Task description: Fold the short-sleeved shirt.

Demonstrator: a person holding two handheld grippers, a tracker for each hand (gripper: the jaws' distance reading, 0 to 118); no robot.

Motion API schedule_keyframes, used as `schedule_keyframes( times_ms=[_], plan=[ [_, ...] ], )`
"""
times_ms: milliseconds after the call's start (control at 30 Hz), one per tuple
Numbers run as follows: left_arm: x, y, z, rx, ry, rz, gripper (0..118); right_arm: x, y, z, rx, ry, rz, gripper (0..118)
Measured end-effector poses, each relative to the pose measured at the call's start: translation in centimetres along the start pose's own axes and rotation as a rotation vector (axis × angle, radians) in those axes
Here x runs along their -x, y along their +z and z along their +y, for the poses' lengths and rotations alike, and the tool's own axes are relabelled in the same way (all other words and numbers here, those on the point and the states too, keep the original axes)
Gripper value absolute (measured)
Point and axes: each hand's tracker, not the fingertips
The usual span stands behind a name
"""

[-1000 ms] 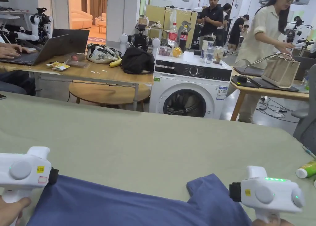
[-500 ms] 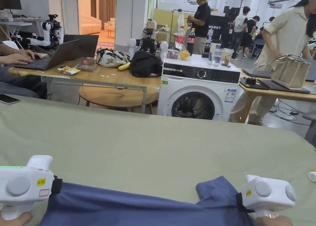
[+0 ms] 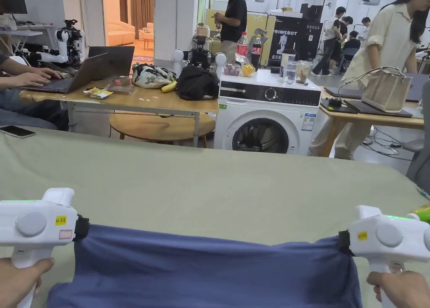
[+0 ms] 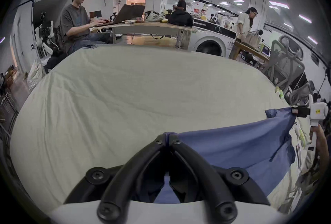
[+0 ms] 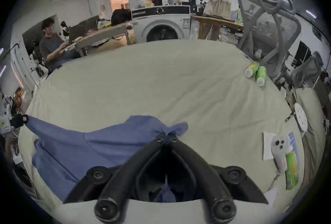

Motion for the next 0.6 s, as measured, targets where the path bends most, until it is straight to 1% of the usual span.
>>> schedule_keyframes(
  times_ms=[100, 167, 267, 433, 600],
  plan=[
    [0.6, 2.3, -1.2, -0.017, 0.013, -0.013, 0, 0.2, 3.1, -1.6, -0.014, 0.028, 0.008, 0],
    [1.1, 3.9, -2.1, -0.028, 0.029, -0.029, 0, 0.6, 5.0, -2.9, -0.015, 0.069, -0.011, 0],
    [1.6, 5.7, -3.7, -0.029, 0.028, -0.032, 0, 1.0, 7.3, -5.2, -0.012, 0.094, -0.021, 0],
    [2.5, 7.8, -7.1, -0.003, 0.031, -0.055, 0, 1.7, 10.5, -9.1, -0.013, 0.13, -0.049, 0],
    [3.4, 9.0, -10.9, 0.046, 0.039, -0.071, 0, 1.8, 12.3, -12.5, 0.025, 0.147, -0.079, 0]
  ],
)
